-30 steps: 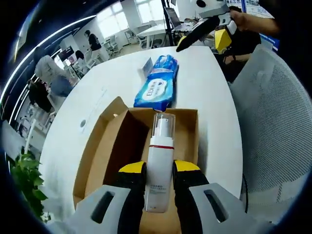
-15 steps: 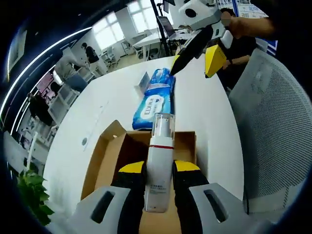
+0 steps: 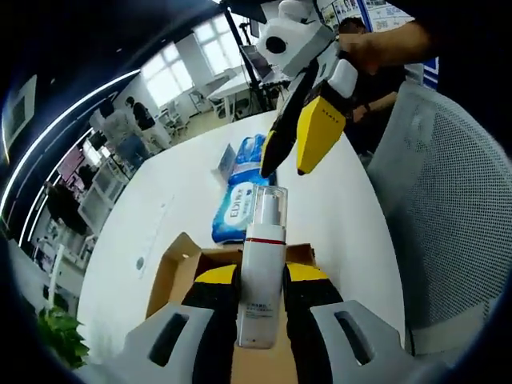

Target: Operate the shoe box by opening the lid, removing the specified soft item, and placing it in the target area until the item is outside and the box remains undamaged.

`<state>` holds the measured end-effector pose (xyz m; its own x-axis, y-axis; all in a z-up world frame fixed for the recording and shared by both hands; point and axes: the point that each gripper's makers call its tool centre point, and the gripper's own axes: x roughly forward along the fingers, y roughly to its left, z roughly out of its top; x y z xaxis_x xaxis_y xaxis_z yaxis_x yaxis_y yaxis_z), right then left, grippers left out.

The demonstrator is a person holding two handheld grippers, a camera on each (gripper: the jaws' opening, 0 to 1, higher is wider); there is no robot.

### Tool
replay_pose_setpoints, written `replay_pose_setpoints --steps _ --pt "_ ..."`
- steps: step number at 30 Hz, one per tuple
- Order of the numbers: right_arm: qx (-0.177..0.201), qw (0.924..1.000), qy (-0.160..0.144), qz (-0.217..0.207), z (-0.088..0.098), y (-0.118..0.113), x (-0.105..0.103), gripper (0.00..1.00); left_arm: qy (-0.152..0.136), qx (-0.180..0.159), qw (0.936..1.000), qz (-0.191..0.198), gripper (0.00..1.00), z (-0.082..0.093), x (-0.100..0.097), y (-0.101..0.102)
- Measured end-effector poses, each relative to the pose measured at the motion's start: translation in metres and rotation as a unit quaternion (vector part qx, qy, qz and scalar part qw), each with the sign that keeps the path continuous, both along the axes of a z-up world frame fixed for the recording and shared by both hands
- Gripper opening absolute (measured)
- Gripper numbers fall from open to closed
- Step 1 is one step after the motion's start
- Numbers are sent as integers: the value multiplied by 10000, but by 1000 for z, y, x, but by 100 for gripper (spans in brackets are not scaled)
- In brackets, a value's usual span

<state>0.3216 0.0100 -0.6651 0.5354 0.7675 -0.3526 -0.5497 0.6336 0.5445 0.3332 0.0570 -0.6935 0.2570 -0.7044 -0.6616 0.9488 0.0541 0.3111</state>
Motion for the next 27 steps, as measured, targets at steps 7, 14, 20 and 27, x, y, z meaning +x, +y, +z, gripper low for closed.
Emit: replay_pose_setpoints --steps 7,14,20,27 --pt "370 9991 186 -15 3 9 2 30 -246 -129 9993 -265 20 5 -4 -9" --pt "530 9979 369 -110 -1 10 5 23 -495 -215 9980 -335 20 10 -4 -15" --pt "559 9972 478 -135 -4 9 4 18 -615 -213 9970 -429 20 8 -7 -19" --pt "572 9966 585 -28 -5 9 0 15 -755 -138 9958 -496 21 4 -6 -20"
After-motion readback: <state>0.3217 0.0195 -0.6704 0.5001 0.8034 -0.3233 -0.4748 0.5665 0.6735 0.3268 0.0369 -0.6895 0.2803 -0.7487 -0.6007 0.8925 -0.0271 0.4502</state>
